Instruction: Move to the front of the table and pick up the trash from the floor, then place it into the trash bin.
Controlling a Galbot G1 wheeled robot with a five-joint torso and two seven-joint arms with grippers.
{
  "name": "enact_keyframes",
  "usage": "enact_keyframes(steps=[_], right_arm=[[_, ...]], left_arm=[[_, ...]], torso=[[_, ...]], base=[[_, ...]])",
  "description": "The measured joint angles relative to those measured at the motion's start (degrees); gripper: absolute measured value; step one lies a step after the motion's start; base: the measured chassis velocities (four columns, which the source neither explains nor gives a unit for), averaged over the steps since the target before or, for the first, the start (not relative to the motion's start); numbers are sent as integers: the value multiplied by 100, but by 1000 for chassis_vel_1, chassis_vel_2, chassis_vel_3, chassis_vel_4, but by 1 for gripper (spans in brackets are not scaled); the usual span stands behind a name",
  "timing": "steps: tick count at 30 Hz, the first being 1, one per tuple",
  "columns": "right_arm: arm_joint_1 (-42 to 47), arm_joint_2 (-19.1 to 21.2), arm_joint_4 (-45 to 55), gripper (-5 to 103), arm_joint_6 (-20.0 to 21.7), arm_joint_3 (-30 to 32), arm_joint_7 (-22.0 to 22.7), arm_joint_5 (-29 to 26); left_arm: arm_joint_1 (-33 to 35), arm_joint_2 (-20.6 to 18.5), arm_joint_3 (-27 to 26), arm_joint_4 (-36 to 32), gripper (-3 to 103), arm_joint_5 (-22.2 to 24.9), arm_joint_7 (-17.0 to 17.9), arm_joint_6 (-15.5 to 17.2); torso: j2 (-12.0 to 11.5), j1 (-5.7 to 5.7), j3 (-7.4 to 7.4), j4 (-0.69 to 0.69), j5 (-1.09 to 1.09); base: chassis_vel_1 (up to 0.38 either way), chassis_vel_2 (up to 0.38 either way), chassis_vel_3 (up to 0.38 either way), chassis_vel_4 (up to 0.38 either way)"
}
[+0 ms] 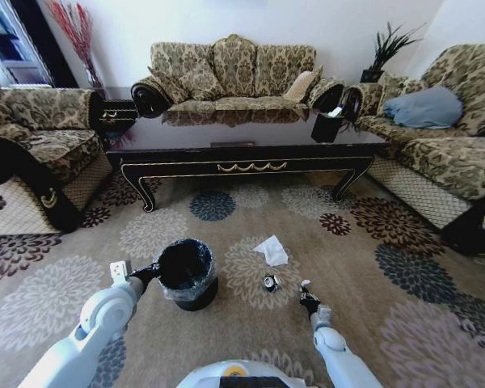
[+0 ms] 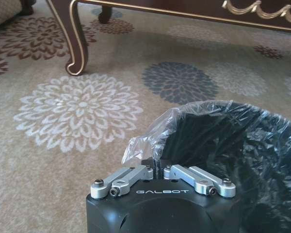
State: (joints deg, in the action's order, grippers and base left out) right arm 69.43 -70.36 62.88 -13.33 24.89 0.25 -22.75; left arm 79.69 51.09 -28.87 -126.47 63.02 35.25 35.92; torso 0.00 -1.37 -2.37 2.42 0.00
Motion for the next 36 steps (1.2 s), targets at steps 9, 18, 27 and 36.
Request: enact_keyframes(steps=[9,18,27,36], right_arm=[[925,508,1753,0,12,457,49,-149],[2234,640,4504,0,207,966,69,-378],[3294,670,6435,0,398,1009,63,-146],[3524,665,6932,0,601,768,135,203]], left_arm=[[-260,2,554,22,4,-224,74,-4],[-796,175,1616,279,4,-566,209,17],[-1757,215,2740,511,4,-473,362,13],[-2368,485,3459,623,4,-344,596,36]], torso=[[0,0,0,0,0],[2,0,0,0,0],[1,0,0,2,-1],[1,0,0,0,1]], base=[[0,0,0,0],[0,0,0,0],[0,0,0,0],[0,0,0,0]])
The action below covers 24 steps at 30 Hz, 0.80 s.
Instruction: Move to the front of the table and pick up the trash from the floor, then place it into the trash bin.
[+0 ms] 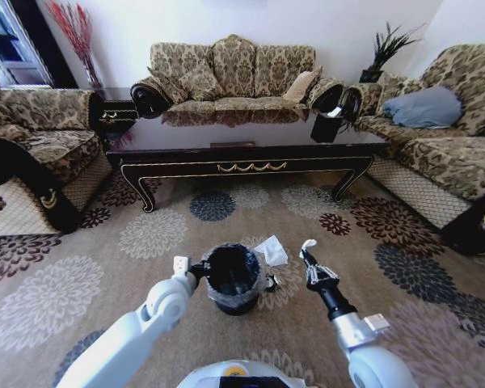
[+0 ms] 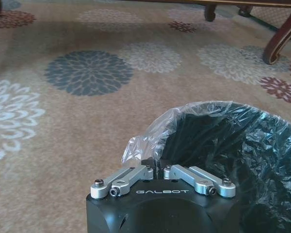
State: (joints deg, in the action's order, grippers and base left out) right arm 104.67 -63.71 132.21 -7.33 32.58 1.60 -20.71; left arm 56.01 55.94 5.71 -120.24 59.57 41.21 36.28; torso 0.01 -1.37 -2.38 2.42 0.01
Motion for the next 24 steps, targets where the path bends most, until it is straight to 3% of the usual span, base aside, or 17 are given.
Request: enact_keyframes(steps=[14,24], right_arm=[[265,9,83,0,-73,-19,-183,133],[374,-63,-260,0,-339,-248,-413,727]], left_arm=[[-667,594,1069,270,4,58,160,-20],[-693,714,1214,236,4,202,224,-46]], torso=[[-1,0,0,1,-1],[-1,0,0,0,0]], base=[[0,0,0,0],[0,0,0,0]])
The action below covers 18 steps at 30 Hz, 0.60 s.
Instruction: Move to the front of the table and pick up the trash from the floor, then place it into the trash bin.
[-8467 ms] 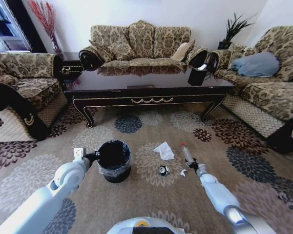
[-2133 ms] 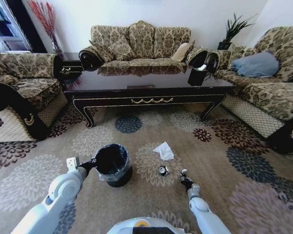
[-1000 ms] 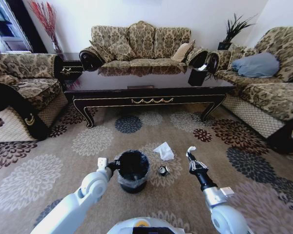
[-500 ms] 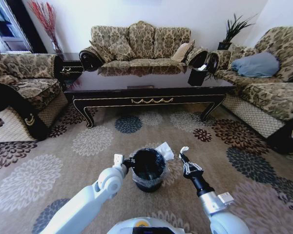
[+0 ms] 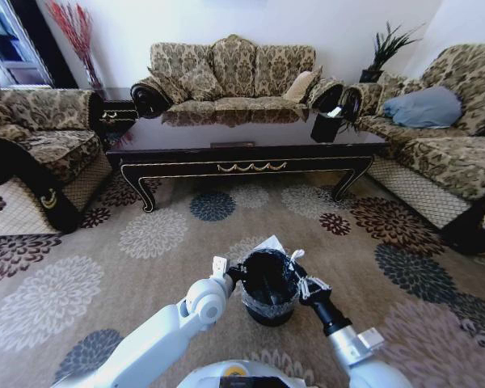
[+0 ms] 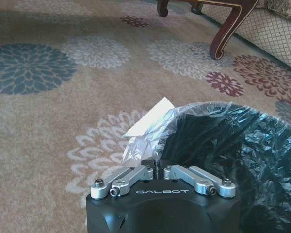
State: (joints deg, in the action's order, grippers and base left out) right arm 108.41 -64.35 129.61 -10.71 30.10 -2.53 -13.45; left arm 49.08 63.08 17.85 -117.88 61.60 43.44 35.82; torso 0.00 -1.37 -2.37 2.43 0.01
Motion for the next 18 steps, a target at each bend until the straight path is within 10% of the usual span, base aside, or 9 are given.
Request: enact_keyframes(steps=[7,18], right_arm=[[31,-151,-95,-1,-79,-201,14,361],[91,-162,-122,41,-195,-203,-52,550]], left_arm=[[106,-28,-6,-19,4,-120,-1,0],[253,-6,-45,-43,4,-227,32,19]], torso=[[0,0,0,0,-1],[0,0,0,0,-2]], base=[[0,0,0,0],[0,0,0,0]])
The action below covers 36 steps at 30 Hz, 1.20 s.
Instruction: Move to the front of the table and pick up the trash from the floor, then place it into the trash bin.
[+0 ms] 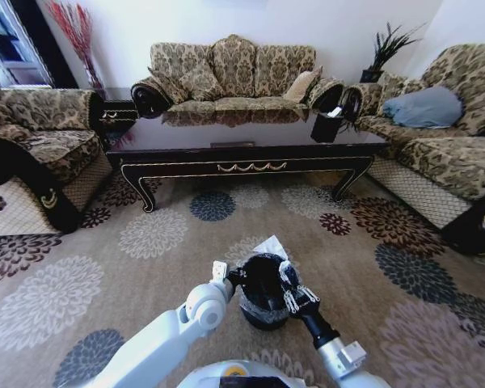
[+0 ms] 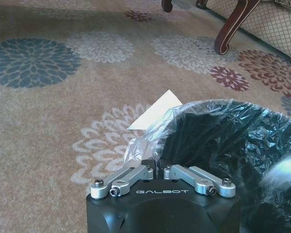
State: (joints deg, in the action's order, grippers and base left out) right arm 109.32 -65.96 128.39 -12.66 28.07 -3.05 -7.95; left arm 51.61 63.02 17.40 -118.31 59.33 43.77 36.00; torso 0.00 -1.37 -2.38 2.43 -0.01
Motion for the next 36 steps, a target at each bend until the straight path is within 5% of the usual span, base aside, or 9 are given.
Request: enact_keyframes(steps=[5,12,17,30,36], right_arm=[[19,-3,-26,52,0,-5,0,-7],[-20,-19,4,85,18,0,30,-113],[-215,-13,127,98,160,126,245,-545],[-1153,353,-173,100,633,957,499,-2218],[-1295,444,-591,100,637,1016,496,-2292]], left_arm=[[65,13,-31,-18,4,-41,6,13],[156,-97,-263,-98,4,-62,-8,22],[122,-247,-572,-207,4,65,-10,33],[915,-1025,-2019,-576,4,170,-356,-75],[1122,-1151,-2411,-580,4,262,-429,-189]], torso=[[0,0,0,0,1],[0,0,0,0,0],[0,0,0,0,0],[0,0,0,-2,0],[0,0,0,0,0]], base=[[0,0,0,0],[0,0,0,0],[0,0,0,0],[0,0,0,0],[0,0,0,0]])
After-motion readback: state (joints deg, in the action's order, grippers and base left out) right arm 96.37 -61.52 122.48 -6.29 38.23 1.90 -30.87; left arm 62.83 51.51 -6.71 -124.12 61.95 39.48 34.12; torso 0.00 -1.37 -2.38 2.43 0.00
